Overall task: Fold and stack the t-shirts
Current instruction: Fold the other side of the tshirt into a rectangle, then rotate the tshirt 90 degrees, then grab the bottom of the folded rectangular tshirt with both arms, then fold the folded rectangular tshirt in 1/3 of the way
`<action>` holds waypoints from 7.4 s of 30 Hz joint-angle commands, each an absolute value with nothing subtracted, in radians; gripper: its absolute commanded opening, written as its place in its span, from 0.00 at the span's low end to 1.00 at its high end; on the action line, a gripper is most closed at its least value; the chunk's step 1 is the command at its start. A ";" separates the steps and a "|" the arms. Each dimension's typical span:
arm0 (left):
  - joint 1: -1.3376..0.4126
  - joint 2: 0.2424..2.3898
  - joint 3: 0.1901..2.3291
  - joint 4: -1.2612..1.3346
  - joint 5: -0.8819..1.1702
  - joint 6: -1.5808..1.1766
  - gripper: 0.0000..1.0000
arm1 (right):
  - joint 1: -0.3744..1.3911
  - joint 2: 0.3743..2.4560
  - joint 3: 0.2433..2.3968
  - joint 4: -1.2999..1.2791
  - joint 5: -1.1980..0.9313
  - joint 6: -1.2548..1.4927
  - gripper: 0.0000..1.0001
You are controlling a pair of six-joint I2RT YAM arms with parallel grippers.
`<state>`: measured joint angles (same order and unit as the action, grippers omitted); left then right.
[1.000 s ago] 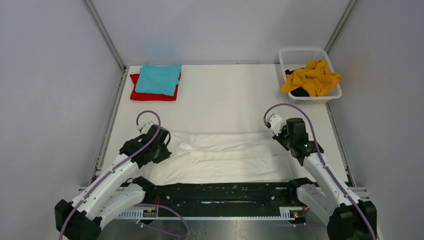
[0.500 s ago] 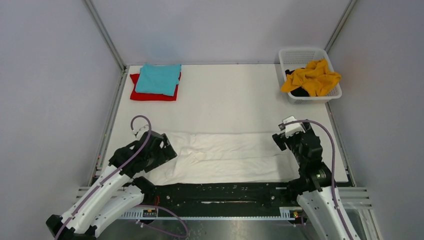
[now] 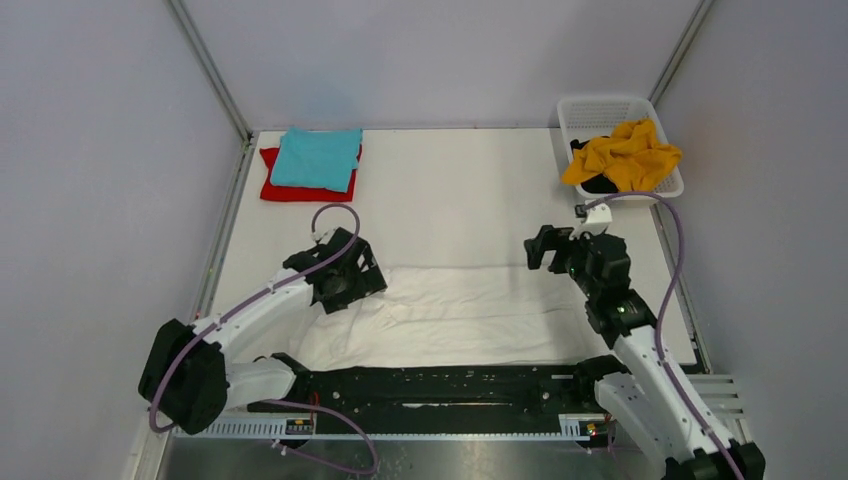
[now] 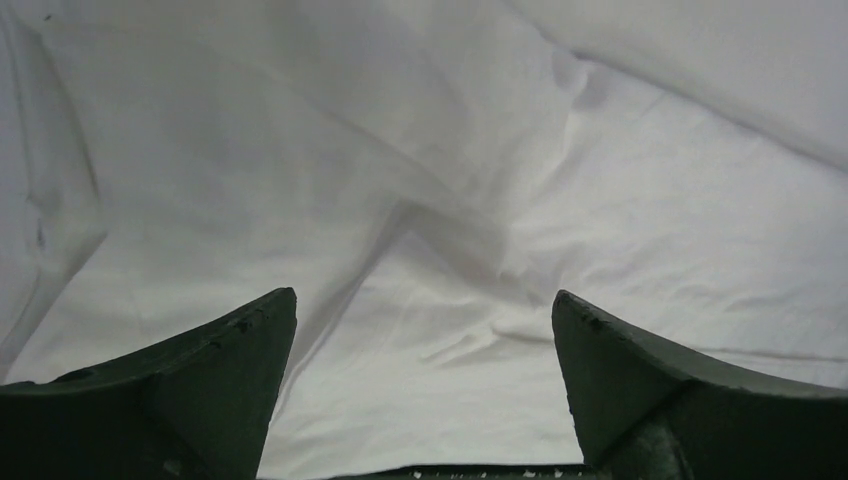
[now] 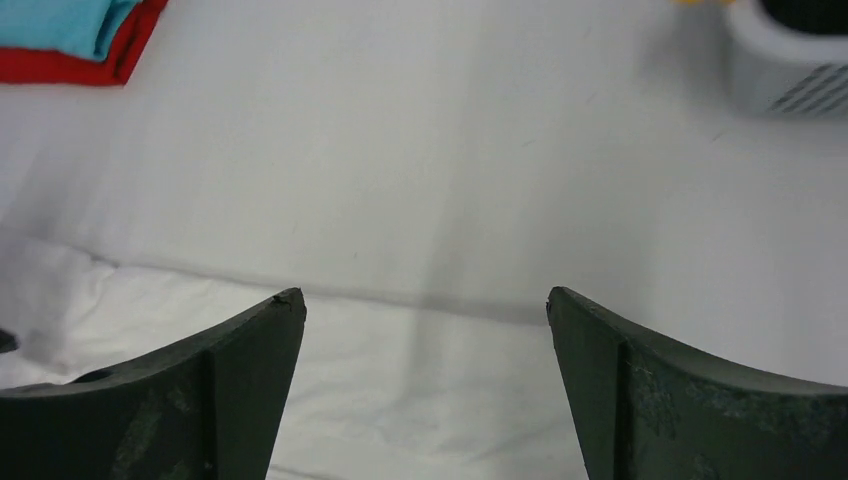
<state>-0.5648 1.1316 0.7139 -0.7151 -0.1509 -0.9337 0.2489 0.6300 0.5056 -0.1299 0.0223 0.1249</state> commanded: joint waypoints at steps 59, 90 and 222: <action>-0.608 2.338 1.906 -0.350 -0.014 -1.048 0.99 | 0.432 1.133 0.416 -0.228 -0.343 0.634 1.00; -0.530 2.177 2.250 -0.289 0.061 -0.854 0.99 | 0.896 0.771 0.569 -0.472 0.300 0.585 0.99; -0.463 1.889 1.483 -0.403 0.120 -0.684 0.95 | 0.359 1.729 1.274 -0.331 0.077 0.517 0.88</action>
